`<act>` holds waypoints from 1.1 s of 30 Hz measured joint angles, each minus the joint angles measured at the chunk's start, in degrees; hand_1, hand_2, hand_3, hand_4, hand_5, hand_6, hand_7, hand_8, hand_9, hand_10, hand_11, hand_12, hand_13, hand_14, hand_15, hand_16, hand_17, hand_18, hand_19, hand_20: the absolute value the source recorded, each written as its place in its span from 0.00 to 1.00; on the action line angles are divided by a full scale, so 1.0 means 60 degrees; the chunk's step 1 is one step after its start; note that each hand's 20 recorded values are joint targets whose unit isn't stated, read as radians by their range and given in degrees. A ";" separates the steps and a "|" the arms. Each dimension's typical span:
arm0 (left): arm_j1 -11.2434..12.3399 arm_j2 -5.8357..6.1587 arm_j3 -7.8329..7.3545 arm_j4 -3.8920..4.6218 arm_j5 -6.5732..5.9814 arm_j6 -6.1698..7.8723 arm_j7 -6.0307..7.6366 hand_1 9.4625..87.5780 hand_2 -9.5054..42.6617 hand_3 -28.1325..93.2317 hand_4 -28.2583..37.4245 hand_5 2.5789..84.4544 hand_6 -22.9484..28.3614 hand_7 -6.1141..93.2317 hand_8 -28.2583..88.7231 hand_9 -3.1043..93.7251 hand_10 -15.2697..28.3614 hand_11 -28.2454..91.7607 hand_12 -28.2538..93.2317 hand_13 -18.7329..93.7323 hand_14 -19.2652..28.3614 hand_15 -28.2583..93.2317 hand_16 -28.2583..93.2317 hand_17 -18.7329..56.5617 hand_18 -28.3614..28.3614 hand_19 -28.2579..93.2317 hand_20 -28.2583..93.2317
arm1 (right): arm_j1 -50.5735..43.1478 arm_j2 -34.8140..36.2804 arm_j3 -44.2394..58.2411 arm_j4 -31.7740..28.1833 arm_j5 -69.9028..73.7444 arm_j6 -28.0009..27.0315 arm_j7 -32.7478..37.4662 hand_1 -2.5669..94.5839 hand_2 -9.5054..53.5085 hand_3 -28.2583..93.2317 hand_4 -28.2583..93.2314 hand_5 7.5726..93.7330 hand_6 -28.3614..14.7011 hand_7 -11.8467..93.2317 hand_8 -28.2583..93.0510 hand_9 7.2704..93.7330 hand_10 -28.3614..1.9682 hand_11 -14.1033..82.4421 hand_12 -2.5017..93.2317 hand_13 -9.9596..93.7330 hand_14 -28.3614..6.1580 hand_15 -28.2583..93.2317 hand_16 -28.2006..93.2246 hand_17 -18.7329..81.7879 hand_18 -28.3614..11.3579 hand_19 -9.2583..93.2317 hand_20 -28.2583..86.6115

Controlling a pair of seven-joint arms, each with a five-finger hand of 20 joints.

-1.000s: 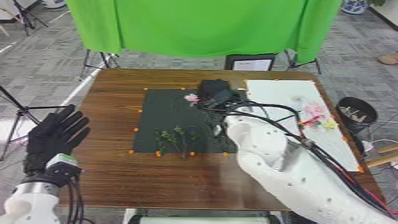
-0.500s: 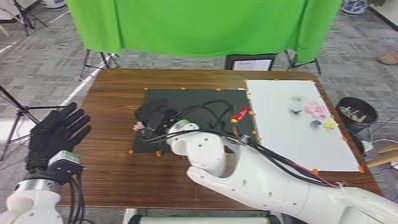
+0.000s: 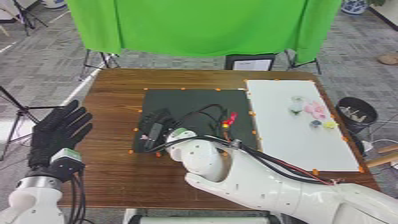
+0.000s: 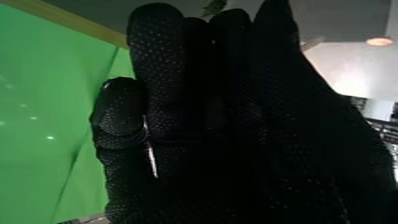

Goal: Arrange flowers

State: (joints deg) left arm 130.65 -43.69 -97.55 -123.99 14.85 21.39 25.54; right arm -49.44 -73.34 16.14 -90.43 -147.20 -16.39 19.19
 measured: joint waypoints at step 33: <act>0.0080 -0.0050 -0.0151 0.0021 0.0085 -0.0002 -0.0105 0.26 0.39 0.84 0.05 0.47 0.65 0.20 0.17 0.38 0.74 0.42 0.34 0.36 0.76 0.54 0.18 0.14 0.79 0.56 0.31 | -0.0747 -0.0283 0.1578 -0.0643 0.1116 -0.0739 0.1171 0.46 0.00 0.87 0.01 0.72 0.63 0.26 0.14 0.74 0.49 0.29 0.18 0.80 0.53 0.59 0.44 0.58 0.14 0.93 0.54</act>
State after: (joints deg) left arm 131.13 -43.99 -98.45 -123.86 15.37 21.38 24.91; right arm -53.92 -75.03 25.61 -94.28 -140.50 -20.82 26.21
